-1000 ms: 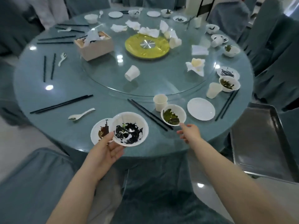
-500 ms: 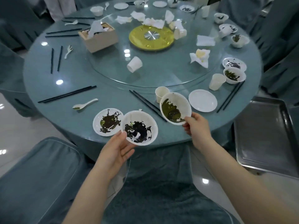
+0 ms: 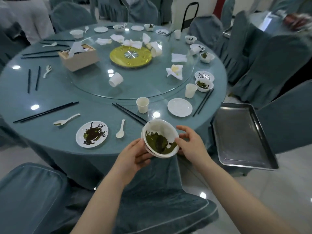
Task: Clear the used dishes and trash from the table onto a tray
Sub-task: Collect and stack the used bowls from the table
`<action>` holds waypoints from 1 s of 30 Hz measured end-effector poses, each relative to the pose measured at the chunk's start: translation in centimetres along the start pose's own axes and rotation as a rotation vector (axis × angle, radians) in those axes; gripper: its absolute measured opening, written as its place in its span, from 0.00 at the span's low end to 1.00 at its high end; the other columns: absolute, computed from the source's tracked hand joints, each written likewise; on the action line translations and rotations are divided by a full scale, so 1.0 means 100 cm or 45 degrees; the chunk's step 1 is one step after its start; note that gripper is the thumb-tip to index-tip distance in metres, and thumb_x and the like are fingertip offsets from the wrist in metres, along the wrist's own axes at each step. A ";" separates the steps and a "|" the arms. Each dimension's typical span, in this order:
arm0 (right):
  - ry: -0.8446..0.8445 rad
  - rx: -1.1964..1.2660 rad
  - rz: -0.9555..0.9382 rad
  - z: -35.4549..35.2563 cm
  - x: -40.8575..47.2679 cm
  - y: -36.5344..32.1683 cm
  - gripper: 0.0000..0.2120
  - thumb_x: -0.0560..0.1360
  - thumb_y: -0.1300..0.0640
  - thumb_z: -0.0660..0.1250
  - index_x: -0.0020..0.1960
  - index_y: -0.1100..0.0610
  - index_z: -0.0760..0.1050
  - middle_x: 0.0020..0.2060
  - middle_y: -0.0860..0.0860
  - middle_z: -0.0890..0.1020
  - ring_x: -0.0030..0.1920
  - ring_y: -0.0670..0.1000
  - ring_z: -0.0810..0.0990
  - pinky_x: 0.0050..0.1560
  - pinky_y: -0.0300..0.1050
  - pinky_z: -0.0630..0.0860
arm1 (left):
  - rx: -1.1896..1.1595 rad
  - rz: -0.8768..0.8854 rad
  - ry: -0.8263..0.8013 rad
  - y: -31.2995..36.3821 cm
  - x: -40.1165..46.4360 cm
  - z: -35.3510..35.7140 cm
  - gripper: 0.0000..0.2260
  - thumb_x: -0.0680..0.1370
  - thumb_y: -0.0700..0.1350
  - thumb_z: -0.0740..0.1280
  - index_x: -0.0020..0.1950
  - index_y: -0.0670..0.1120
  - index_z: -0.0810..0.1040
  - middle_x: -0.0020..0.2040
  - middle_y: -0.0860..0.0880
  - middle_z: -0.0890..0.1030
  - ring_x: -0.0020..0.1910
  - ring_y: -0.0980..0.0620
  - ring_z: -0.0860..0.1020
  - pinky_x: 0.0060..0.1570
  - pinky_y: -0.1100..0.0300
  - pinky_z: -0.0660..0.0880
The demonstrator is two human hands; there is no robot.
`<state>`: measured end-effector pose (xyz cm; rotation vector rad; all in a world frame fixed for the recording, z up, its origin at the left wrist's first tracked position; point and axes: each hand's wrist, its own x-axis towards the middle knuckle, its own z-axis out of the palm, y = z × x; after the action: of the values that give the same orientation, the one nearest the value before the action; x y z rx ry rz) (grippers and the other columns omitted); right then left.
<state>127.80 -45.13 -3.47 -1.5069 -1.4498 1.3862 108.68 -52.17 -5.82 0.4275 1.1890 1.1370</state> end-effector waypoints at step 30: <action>-0.164 0.013 0.184 -0.380 0.232 0.067 0.08 0.77 0.60 0.64 0.53 0.55 0.79 0.40 0.51 0.84 0.34 0.45 0.77 0.32 0.35 0.73 | -0.281 -0.009 0.157 -0.054 0.212 0.320 0.21 0.68 0.51 0.70 0.60 0.49 0.76 0.49 0.48 0.85 0.48 0.48 0.84 0.46 0.52 0.79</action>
<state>162.04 -15.95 -6.01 -1.5671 -1.4313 1.6002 138.29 -27.31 -8.66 0.1868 1.1543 1.2878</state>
